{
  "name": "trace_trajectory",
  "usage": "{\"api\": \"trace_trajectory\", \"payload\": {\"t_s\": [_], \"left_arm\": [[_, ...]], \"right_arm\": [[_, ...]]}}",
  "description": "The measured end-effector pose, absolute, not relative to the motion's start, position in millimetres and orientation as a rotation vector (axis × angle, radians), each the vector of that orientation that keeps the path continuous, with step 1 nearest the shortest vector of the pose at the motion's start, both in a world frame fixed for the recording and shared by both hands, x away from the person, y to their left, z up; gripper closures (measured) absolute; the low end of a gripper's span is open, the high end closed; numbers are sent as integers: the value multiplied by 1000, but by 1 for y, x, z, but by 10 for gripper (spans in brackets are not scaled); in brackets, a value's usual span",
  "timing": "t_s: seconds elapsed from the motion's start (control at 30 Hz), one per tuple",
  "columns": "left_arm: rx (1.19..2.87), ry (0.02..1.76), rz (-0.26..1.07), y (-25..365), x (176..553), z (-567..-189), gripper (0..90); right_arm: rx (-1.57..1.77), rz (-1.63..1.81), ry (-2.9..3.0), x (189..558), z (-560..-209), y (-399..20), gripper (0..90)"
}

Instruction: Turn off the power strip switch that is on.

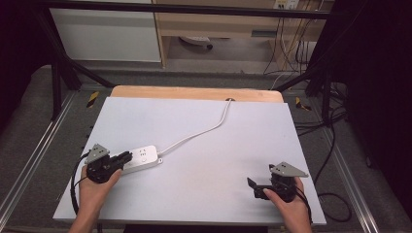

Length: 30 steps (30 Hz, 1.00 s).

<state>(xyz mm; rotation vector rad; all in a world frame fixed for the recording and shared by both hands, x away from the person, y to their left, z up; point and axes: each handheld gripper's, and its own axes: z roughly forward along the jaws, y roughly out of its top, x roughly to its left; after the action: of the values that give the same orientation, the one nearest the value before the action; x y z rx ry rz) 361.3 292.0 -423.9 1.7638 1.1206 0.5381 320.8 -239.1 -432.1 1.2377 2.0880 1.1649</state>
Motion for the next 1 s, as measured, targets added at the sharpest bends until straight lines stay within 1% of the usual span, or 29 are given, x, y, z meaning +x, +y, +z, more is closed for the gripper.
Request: {"api": "trace_trajectory", "payload": {"t_s": [0.07,0.2,0.5,0.57,0.7,0.83,0.9,1.0], "left_arm": [[1758,1113,545,292,361,-423,758],[1740,1097,548,290,360,-422,685],[1686,1068,541,288,359,-419,485],[1676,1056,540,287,358,-418,472],[1660,1042,541,285,356,-416,385],[1644,1027,554,280,352,-412,247],[1655,1028,548,278,350,-410,126],[1668,1032,571,275,346,-407,52]], "right_arm": [[1238,1166,2089,321,-432,-239,47],[1238,1166,2089,321,-432,-239,46],[1239,1166,2088,321,-432,-239,42],[1238,1165,2087,321,-433,-239,42],[1240,1166,2089,321,-432,-239,42],[1236,1166,2088,321,-433,-239,41],[1240,1168,2088,321,-432,-239,41],[1238,1169,2089,321,-432,-240,41]]}}
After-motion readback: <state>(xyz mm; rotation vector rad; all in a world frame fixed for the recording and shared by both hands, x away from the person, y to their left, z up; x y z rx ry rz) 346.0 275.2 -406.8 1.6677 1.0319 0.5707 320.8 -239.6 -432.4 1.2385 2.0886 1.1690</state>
